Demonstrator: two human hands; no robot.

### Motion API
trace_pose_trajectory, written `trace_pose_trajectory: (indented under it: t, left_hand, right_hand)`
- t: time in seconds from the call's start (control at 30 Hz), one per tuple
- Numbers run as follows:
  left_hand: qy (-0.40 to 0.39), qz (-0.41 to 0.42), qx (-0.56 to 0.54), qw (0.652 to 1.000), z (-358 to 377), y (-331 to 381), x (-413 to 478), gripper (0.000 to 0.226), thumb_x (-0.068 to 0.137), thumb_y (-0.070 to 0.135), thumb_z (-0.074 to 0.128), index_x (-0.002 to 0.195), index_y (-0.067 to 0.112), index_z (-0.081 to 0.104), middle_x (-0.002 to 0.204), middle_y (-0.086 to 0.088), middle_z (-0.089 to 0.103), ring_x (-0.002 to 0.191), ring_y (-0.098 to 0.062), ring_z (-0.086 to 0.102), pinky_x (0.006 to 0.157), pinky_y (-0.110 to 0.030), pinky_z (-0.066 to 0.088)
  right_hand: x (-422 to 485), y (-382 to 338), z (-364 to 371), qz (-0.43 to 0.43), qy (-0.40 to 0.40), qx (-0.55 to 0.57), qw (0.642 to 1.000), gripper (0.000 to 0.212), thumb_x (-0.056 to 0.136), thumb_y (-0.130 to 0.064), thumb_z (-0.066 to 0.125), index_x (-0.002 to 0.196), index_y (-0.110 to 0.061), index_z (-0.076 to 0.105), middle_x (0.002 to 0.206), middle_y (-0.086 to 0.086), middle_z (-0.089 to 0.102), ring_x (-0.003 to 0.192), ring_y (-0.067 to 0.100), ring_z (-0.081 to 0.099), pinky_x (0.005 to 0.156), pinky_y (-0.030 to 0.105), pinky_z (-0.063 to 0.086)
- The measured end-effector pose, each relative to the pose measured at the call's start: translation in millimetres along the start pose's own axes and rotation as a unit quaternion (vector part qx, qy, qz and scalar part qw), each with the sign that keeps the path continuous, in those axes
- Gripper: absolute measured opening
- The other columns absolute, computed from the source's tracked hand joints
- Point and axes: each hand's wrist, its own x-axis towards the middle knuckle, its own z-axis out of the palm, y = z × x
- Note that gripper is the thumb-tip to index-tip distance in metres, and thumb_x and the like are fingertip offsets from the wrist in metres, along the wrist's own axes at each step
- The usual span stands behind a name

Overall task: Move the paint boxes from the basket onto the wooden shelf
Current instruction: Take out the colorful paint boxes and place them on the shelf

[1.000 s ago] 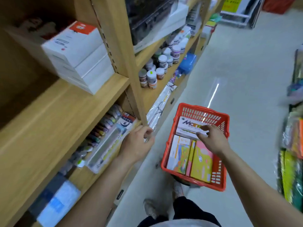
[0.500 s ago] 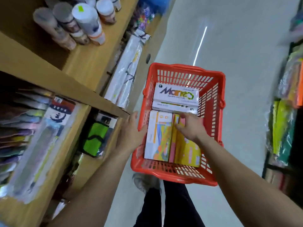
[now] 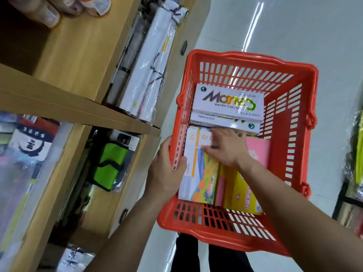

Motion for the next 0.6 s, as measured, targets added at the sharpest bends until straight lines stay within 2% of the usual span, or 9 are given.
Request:
trace_pose_trajectory:
  t: [0.17, 0.27, 0.4, 0.6]
  left_hand:
    - [-0.007, -0.003, 0.002, 1.0, -1.2, 0.3, -5.0, 0.053, 0.092, 0.039, 0.059, 0.14, 0.045, 0.037, 0.129, 0.013, 0.064, 0.115, -0.01, 0.064, 0.095, -0.043, 0.056]
    - [-0.005, -0.002, 0.0, 1.0, -1.1, -2.1, -3.9, 0.051, 0.094, 0.035, 0.06, 0.14, 0.041, 0.039, 0.127, 0.013, 0.065, 0.112, -0.009, 0.065, 0.093, -0.04, 0.057]
    - [-0.002, -0.014, -0.006, 1.0, -0.3, -6.1, -6.4, 0.046, 0.096, 0.033, 0.061, 0.139, 0.037, 0.044, 0.123, 0.013, 0.067, 0.109, -0.004, 0.066, 0.09, -0.038, 0.059]
    - [0.001, -0.016, -0.013, 1.0, 0.3, -6.5, -4.2, 0.045, 0.094, 0.035, 0.062, 0.137, 0.035, 0.048, 0.12, 0.016, 0.067, 0.108, -0.004, 0.066, 0.089, -0.037, 0.059]
  right_hand:
    - [26.3, -11.0, -5.7, 0.019, -0.052, -0.006, 0.998, 0.07, 0.082, -0.078, 0.052, 0.129, -0.026, 0.058, 0.138, -0.002, 0.064, 0.131, 0.023, 0.054, 0.103, 0.048, 0.028]
    - [28.5, -17.8, -4.9, 0.021, -0.061, -0.026, 0.998, 0.084, 0.079, -0.082, 0.053, 0.141, -0.026, 0.053, 0.142, -0.001, 0.059, 0.127, 0.024, 0.059, 0.107, 0.05, 0.026]
    - [22.1, -13.0, 2.4, -0.008, -0.043, -0.076, 0.996, 0.088, 0.074, -0.084, 0.052, 0.141, -0.027, 0.053, 0.135, 0.001, 0.061, 0.121, 0.024, 0.063, 0.101, 0.046, 0.028]
    - [24.6, -13.4, 5.8, -0.011, -0.037, -0.097, 0.995, 0.098, 0.068, -0.089, 0.051, 0.142, -0.025, 0.046, 0.138, 0.001, 0.059, 0.129, 0.024, 0.059, 0.102, 0.047, 0.029]
